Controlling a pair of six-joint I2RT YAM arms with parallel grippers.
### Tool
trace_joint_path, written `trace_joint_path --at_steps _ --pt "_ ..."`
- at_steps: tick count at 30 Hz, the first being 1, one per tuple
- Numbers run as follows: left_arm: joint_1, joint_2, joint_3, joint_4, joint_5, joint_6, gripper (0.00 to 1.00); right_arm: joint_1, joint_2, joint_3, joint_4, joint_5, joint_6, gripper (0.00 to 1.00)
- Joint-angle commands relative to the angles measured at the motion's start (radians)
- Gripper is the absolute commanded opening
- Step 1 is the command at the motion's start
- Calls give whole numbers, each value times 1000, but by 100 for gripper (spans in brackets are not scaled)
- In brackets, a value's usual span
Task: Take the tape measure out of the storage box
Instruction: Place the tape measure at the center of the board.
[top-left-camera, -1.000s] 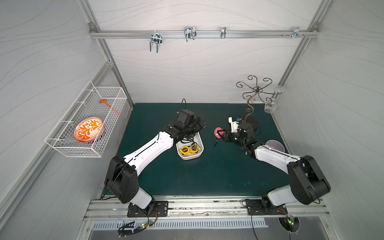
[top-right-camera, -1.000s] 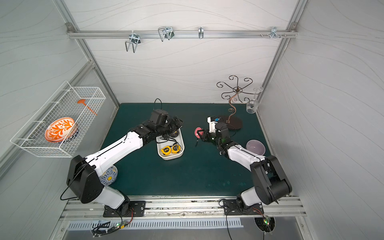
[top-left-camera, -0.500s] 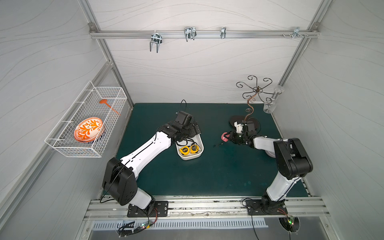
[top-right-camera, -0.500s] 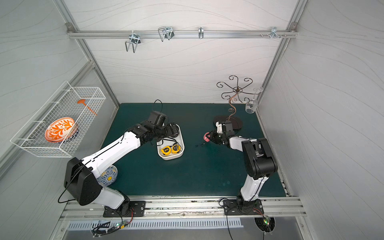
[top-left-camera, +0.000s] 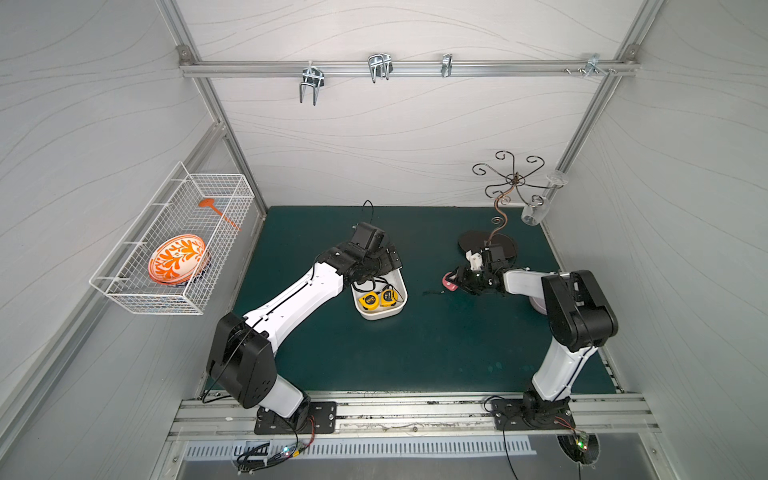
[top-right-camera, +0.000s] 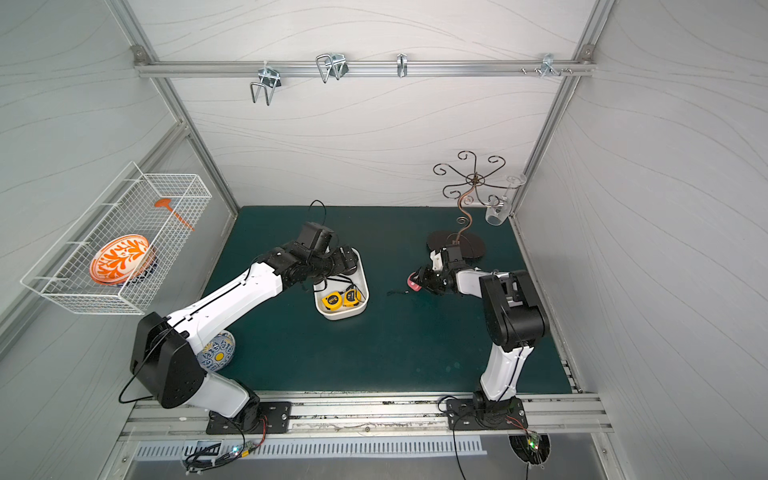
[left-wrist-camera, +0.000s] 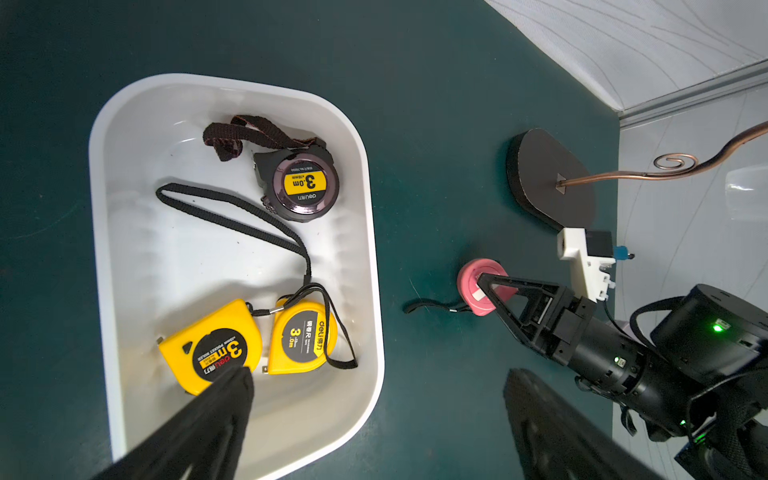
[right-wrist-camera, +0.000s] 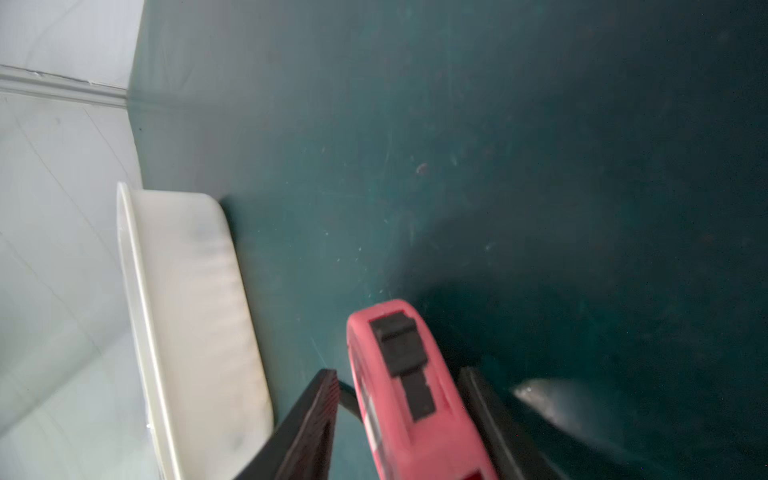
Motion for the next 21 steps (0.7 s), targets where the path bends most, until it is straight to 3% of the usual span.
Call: trace_joint_path --at_steps 1,4,10,16,21 --pt "18 31 14 -2 4 53 99 -3 -30 -22 -107 67 -29 64" --pt "28 58 38 -39 -4 99 99 -3 -76 -36 -127 92 -51 71" --pt "47 142 115 -141 -17 165 97 -3 -180 -30 -225 156 -94 97" --pt "60 287 251 -274 -28 180 94 -4 -302 -21 -311 211 -121 99" --pt "67 408 374 -332 -18 112 91 -5 -388 -7 -365 241 -130 99"
